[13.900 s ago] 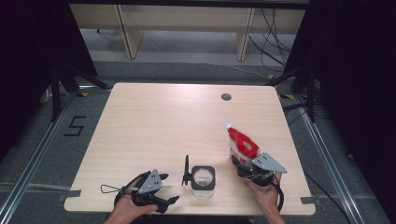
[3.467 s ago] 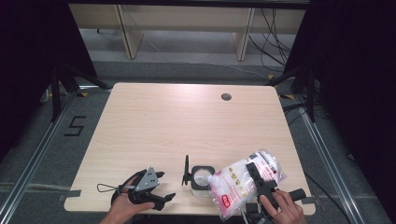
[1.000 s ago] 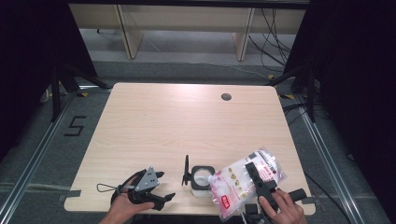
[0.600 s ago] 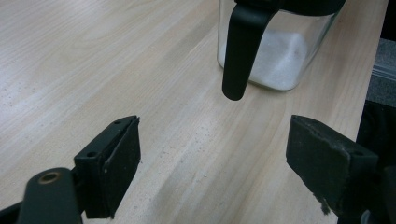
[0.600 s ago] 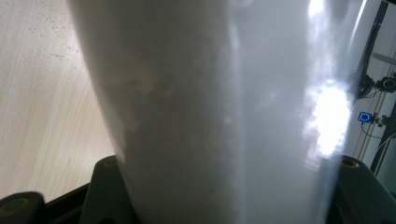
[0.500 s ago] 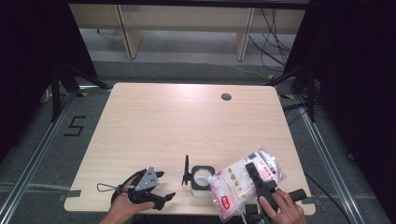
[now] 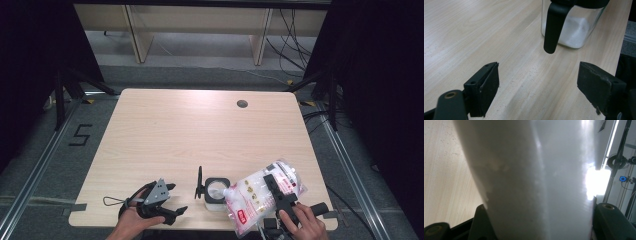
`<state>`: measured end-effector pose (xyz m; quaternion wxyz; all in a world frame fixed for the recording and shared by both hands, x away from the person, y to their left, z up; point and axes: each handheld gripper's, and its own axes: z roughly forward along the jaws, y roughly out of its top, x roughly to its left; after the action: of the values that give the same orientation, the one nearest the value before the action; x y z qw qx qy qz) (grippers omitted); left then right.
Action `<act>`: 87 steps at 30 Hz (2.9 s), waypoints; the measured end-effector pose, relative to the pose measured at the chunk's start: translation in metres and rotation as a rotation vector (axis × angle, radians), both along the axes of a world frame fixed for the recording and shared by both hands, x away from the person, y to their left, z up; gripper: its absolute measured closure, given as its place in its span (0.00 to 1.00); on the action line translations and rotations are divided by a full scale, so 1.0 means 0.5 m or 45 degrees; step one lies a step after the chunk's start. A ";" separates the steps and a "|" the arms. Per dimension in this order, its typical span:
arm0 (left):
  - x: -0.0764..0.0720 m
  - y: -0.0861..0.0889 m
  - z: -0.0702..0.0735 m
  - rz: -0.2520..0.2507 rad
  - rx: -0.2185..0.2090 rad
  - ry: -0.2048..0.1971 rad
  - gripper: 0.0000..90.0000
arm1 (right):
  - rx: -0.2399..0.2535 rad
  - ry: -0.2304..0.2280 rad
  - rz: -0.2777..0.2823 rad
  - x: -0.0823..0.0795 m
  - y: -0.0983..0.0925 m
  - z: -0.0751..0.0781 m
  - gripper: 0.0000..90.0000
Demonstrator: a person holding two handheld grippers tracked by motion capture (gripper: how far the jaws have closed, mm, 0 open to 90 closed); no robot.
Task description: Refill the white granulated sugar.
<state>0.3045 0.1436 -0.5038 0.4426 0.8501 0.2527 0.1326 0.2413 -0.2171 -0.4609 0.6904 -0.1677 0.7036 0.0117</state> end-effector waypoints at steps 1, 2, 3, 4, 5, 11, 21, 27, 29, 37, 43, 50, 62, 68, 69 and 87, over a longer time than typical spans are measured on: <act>-0.001 0.000 -0.001 0.005 -0.003 -0.002 0.19 | -0.002 -0.007 0.005 0.001 0.000 0.001 0.50; -0.003 -0.001 -0.001 0.006 -0.002 0.002 0.19 | 0.001 -0.008 0.003 0.001 0.000 0.002 0.51; -0.002 -0.001 -0.001 -0.002 -0.003 0.003 0.19 | -0.002 -0.009 0.006 0.001 0.000 0.003 0.51; -0.002 -0.001 -0.001 0.006 -0.009 -0.002 0.19 | -0.004 -0.012 0.012 0.001 0.000 0.004 0.51; 0.000 0.000 0.000 -0.002 0.002 0.002 0.19 | 0.007 -0.010 0.015 0.000 0.000 0.004 0.51; 0.000 0.000 0.000 0.005 0.003 0.001 0.19 | 0.012 -0.004 0.007 0.000 0.000 0.003 0.51; 0.001 0.001 -0.001 0.001 0.010 0.001 0.19 | 0.029 -0.019 -0.002 -0.001 -0.003 0.008 0.51; 0.002 0.004 0.000 -0.003 0.028 0.003 0.19 | 0.031 -0.022 -0.002 -0.001 -0.003 0.007 0.51; 0.002 0.003 -0.001 -0.001 0.022 0.001 0.19 | 0.033 -0.023 0.000 0.000 -0.002 0.007 0.51; 0.000 0.002 -0.002 -0.001 0.004 0.016 0.19 | 0.037 -0.024 0.000 0.000 -0.003 0.007 0.51; 0.002 0.005 0.000 -0.011 0.031 0.004 0.19 | 0.029 -0.030 -0.005 -0.001 -0.003 0.008 0.51; 0.001 0.004 0.001 -0.008 0.025 0.001 0.19 | 0.022 -0.027 0.000 -0.001 -0.003 0.007 0.51; 0.001 0.004 0.001 -0.008 0.027 0.001 0.19 | 0.026 -0.024 -0.001 -0.002 -0.001 0.007 0.51; 0.003 0.004 0.001 -0.006 0.033 -0.003 0.19 | 0.029 -0.024 0.001 -0.002 -0.001 0.007 0.51; 0.002 0.003 0.000 -0.003 0.027 0.002 0.19 | 0.028 -0.024 0.001 -0.002 -0.001 0.007 0.51; 0.002 0.004 0.000 -0.002 0.032 0.003 0.19 | 0.023 -0.029 -0.002 -0.003 0.000 0.008 0.51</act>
<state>0.3055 0.1454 -0.5036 0.4317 0.8560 0.2508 0.1343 0.2398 -0.2173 -0.4567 0.6998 -0.1610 0.6958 0.0158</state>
